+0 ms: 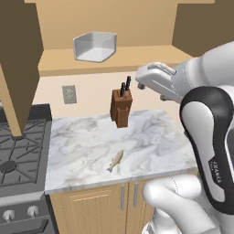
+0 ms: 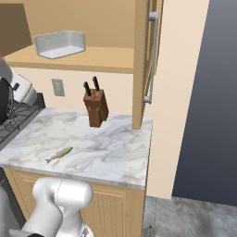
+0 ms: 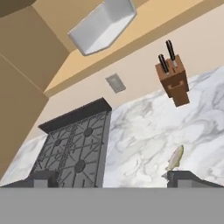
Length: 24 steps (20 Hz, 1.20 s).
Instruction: Retrieve the tupperware from the cabinet, then place the raw meat into the tupperware to avoid contamination.
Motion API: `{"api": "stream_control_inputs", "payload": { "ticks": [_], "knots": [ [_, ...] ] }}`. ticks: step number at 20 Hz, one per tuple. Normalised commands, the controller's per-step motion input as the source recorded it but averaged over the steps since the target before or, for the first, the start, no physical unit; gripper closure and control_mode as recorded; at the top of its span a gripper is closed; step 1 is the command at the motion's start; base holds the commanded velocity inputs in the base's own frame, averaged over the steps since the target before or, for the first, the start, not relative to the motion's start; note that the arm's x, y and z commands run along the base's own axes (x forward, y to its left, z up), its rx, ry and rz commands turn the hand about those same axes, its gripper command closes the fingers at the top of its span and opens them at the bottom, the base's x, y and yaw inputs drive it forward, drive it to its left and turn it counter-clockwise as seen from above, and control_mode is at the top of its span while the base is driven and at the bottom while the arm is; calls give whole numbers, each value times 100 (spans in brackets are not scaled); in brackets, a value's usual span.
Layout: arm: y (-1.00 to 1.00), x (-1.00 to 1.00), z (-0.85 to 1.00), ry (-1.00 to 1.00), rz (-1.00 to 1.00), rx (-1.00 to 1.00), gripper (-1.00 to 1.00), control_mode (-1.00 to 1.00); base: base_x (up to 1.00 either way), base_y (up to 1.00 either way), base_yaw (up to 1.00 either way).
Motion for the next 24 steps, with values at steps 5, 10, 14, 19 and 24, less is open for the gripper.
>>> {"api": "stream_control_inputs", "payload": {
  "ticks": [5, 10, 14, 19, 24],
  "knots": [
    [-25, 25, 24, 0, -13, -8, -100, -100, 0, 0, 0],
    [-17, 31, 17, -1, -11, -4, -100, -100, 0, 0, 0],
    [-16, 32, 11, -5, -6, 0, -100, -100, 0, 0, 0],
    [-10, 13, -2, -8, 0, 0, -100, -100, 0, 0, 0],
    [0, 0, 0, -1, 0, -2, -100, -100, 0, 0, 0]
  ]
}}
